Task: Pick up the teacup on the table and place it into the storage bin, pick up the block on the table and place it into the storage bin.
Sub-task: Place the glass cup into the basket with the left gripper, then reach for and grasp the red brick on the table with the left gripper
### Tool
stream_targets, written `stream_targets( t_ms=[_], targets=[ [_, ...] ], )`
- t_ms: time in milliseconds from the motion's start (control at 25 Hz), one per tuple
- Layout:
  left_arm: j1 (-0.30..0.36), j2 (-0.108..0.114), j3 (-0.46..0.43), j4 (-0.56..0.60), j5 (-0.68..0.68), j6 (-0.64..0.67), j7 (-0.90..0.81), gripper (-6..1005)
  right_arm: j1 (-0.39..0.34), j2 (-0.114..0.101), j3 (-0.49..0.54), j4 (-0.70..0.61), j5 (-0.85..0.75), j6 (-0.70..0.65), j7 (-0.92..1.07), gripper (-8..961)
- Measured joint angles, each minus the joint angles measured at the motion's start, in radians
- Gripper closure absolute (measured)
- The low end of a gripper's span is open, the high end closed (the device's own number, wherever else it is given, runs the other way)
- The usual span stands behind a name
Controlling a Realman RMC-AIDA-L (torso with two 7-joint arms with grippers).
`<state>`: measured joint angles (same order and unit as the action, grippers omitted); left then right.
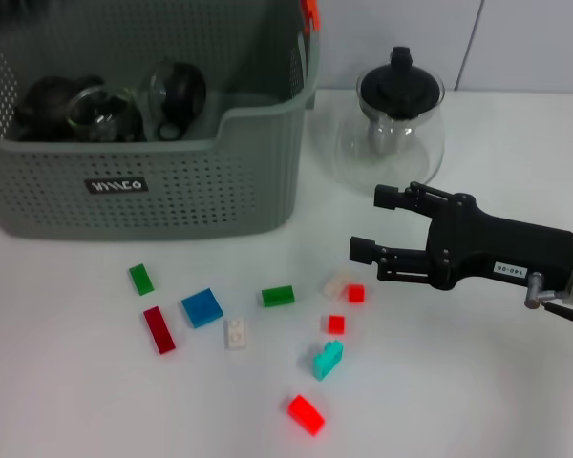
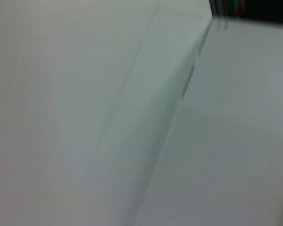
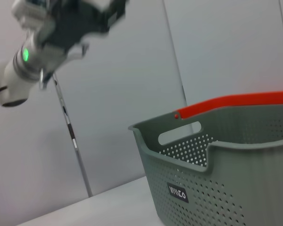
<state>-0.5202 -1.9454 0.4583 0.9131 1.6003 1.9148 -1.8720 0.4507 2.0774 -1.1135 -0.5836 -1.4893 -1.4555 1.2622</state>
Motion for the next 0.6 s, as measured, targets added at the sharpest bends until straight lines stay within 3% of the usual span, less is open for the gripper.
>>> stream_targets(
  t_ms=[160,320,480,600],
  targets=[
    [0.069,-0.034,0.003,0.039,0.204,0.072,0.156,367,0.001,0.000,0.000,0.001,-0.001,0.006,0.000,8],
    [0.108,-0.061,0.020,0.032,0.404,0.064,0.284,366,0.005,0.000,0.000,0.002,-0.002,0.008,0.000,8],
    [0.141,-0.110,0.030,0.004,0.538,-0.019,0.448,372,0.009,0.004,0.000,0.003,-0.002,0.012,0.003,8],
    [0.173,-0.145,0.030,-0.015,0.566,-0.119,0.559,370,0.010,0.008,0.000,0.003,-0.002,0.017,0.007,8]
  ],
)
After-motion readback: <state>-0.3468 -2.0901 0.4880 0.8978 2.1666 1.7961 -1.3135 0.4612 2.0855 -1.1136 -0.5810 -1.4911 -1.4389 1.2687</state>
